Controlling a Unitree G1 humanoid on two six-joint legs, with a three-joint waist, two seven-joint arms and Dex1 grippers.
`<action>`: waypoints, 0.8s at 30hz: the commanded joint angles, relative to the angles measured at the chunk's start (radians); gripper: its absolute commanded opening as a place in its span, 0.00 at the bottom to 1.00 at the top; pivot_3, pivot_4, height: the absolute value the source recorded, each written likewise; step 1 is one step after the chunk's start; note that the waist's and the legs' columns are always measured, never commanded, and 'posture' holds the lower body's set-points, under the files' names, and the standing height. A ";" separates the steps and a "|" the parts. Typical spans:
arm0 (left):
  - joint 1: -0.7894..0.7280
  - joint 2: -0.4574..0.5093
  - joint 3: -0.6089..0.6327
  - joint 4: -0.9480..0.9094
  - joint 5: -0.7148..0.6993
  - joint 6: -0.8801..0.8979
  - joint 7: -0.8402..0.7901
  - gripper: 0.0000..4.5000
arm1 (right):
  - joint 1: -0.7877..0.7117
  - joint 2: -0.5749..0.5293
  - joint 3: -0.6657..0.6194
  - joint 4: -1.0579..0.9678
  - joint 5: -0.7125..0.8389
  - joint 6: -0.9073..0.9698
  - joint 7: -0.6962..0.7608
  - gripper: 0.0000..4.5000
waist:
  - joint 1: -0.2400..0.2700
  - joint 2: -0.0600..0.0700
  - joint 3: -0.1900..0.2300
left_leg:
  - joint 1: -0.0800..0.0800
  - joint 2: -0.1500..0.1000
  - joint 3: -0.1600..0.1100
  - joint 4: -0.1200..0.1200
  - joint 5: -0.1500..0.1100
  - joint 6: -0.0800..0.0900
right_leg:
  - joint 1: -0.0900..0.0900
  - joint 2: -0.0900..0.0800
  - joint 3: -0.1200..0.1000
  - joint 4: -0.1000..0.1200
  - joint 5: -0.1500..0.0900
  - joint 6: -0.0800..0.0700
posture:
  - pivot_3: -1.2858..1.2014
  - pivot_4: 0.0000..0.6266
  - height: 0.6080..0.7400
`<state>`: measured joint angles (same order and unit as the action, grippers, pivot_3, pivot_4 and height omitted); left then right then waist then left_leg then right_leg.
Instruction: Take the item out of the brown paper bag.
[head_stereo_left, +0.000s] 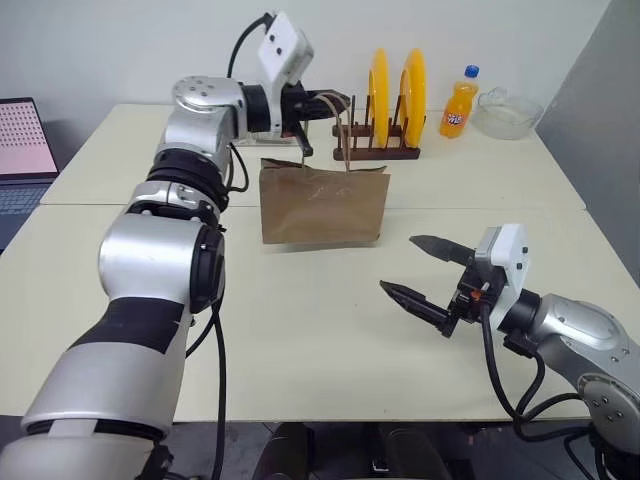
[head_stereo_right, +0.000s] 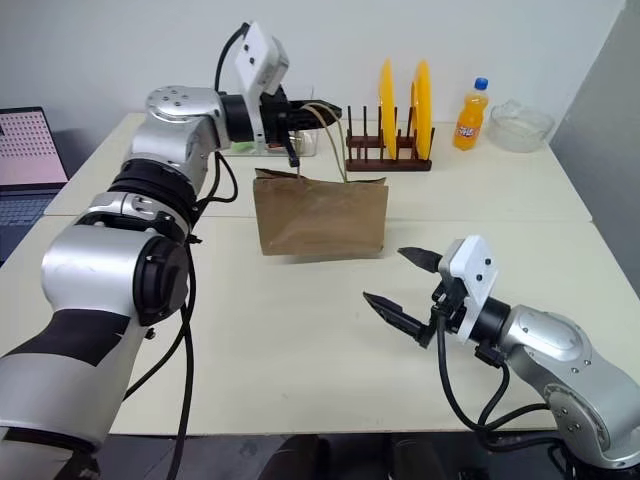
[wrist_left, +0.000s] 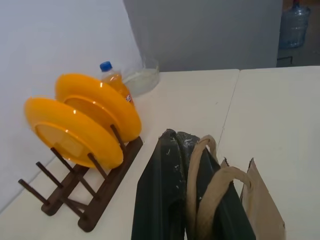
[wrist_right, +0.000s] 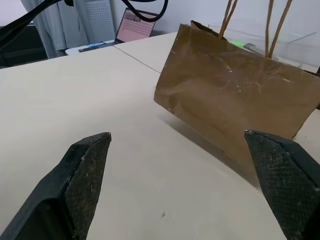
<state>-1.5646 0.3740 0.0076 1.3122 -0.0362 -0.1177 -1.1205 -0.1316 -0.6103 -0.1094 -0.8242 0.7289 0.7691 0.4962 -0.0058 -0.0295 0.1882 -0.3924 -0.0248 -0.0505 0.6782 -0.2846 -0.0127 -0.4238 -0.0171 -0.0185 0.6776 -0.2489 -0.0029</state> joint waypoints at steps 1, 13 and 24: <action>-0.060 -0.021 0.032 -0.007 0.002 -0.036 0.049 0.00 | 0.014 -0.008 -0.038 -0.065 0.026 0.004 -0.041 1.00 | 0.000 0.000 0.000 | 0.000 0.000 0.000 0.001 0.000 0.000 | 0.000 0.000 0.001 0.001 0.000 0.000 | 0.52 0.24 1.00; -0.016 -0.062 0.009 0.019 0.082 -0.086 0.157 0.00 | 0.108 -0.004 -0.041 -0.112 0.006 -0.029 -0.076 1.00 | -0.002 0.000 0.000 | 0.002 0.000 0.001 0.001 0.000 0.000 | 0.001 0.000 0.001 0.003 0.000 0.000 | 0.52 0.24 1.00; 0.019 -0.062 -0.012 0.027 0.177 -0.147 0.210 0.00 | 0.117 0.000 -0.017 -0.117 0.008 -0.047 -0.093 1.00 | -0.001 0.000 0.000 | 0.002 0.000 0.001 0.001 0.000 0.000 | 0.001 0.000 0.002 0.003 0.000 0.001 | 0.52 0.24 1.00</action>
<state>-1.5352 0.3083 0.0033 1.3569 0.1332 -0.2306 -0.9258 -0.0016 -0.6119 -0.1256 -0.9007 0.7273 0.7417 0.4106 -0.0073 -0.0297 0.1883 -0.3902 -0.0250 -0.0494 0.6792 -0.2843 -0.0122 -0.4230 -0.0167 -0.0171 0.6802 -0.2491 -0.0023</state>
